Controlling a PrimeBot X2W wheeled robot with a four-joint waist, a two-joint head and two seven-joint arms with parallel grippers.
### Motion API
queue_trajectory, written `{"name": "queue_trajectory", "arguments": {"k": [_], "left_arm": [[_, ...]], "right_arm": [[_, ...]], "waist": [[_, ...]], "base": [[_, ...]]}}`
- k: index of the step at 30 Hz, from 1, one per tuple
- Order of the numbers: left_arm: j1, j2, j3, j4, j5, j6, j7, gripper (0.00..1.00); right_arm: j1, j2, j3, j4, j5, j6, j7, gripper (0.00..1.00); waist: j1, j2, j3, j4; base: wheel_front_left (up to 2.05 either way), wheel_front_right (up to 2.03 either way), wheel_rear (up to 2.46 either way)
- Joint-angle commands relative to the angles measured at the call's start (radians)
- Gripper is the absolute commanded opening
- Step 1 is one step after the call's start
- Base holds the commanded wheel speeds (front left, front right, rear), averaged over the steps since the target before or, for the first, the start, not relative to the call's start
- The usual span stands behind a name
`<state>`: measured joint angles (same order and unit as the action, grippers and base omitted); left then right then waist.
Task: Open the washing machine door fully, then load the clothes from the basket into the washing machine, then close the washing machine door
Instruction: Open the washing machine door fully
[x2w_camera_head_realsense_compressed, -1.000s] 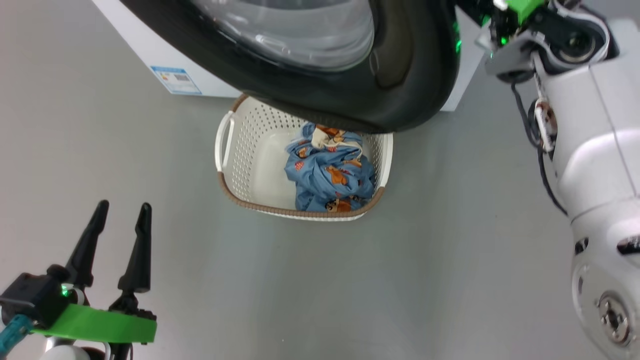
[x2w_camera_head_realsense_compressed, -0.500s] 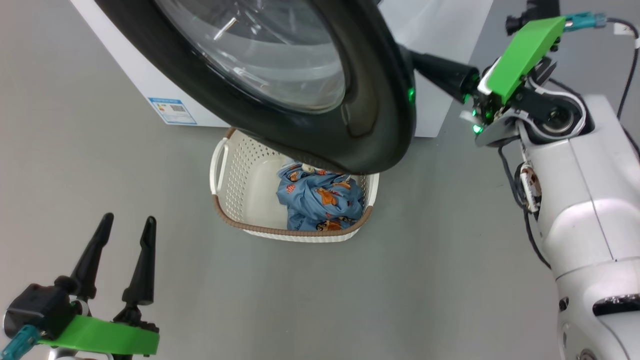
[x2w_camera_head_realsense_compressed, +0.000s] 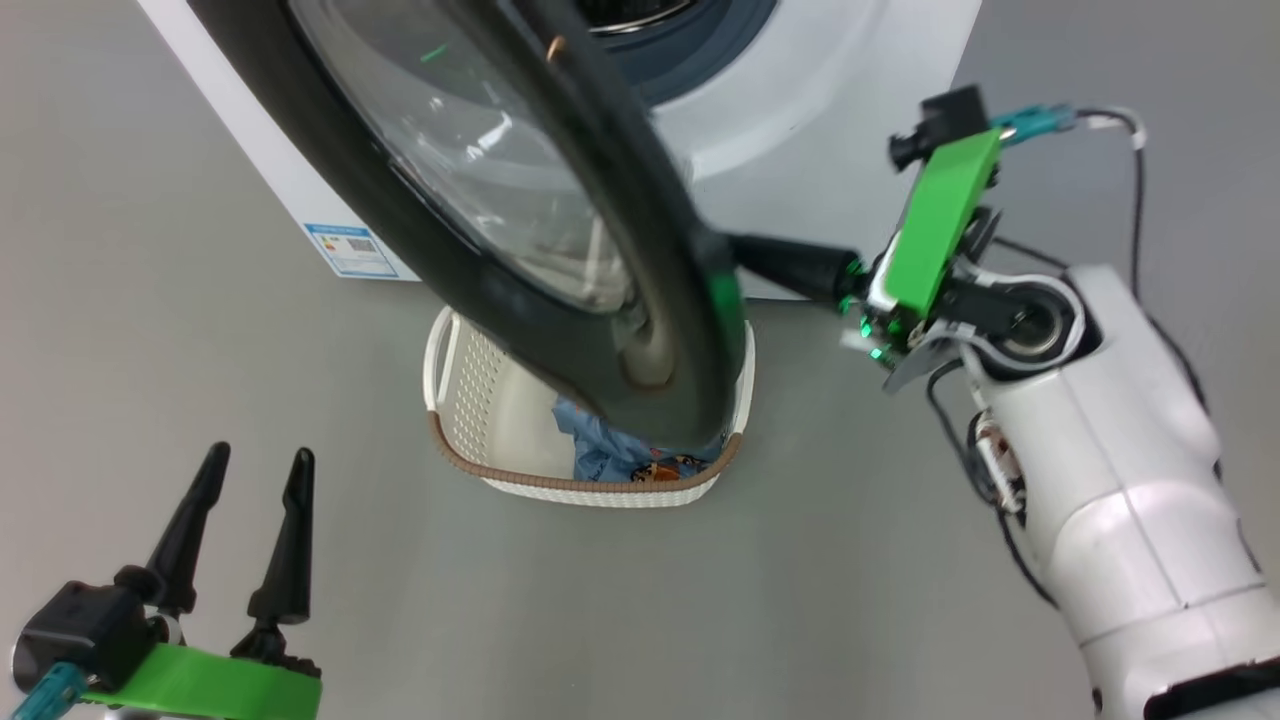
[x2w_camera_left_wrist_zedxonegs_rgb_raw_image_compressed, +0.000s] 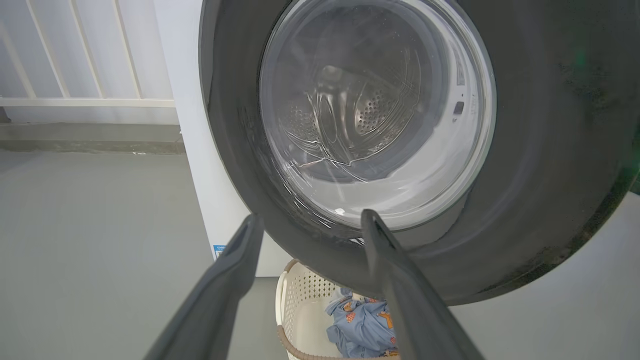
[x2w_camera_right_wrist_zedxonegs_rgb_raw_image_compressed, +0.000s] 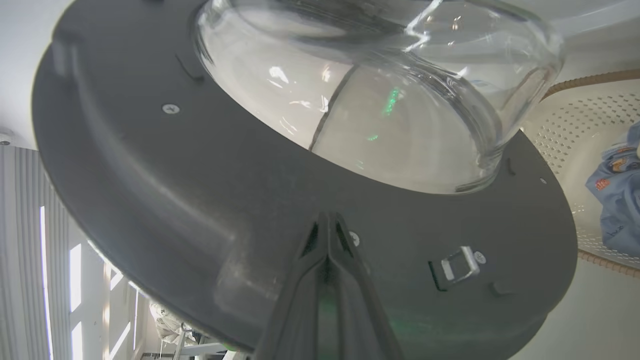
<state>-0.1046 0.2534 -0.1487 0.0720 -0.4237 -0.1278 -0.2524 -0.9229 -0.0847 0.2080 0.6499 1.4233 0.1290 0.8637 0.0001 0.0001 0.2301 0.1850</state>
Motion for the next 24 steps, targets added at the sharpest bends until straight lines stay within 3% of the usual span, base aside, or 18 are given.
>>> {"name": "queue_trajectory", "arguments": {"k": [1, 12, 24], "left_arm": [[-0.006, 0.023, 0.047, -0.017, 0.009, -0.003, -0.009, 1.00], [-0.004, 0.017, 0.064, -0.016, 0.016, -0.003, -0.009, 1.00], [-0.017, 0.018, 0.080, -0.014, 0.013, -0.003, -0.009, 1.00]], "right_arm": [[0.027, 0.034, 0.047, -0.056, 0.028, 0.002, 0.015, 0.00], [0.102, 0.034, 0.303, -0.178, 0.163, 0.002, -0.023, 0.00], [0.060, 0.034, 0.536, -0.206, 0.302, 0.002, -0.187, 0.00]], "waist": [[-0.0001, -0.0001, -0.007, 0.003], [-0.0001, -0.0001, -0.021, 0.007], [-0.0001, -0.0001, -0.016, 0.022]], "base": [[0.00, 0.00, 0.00], [0.00, 0.00, 0.00], [0.00, 0.00, 0.00]]}}
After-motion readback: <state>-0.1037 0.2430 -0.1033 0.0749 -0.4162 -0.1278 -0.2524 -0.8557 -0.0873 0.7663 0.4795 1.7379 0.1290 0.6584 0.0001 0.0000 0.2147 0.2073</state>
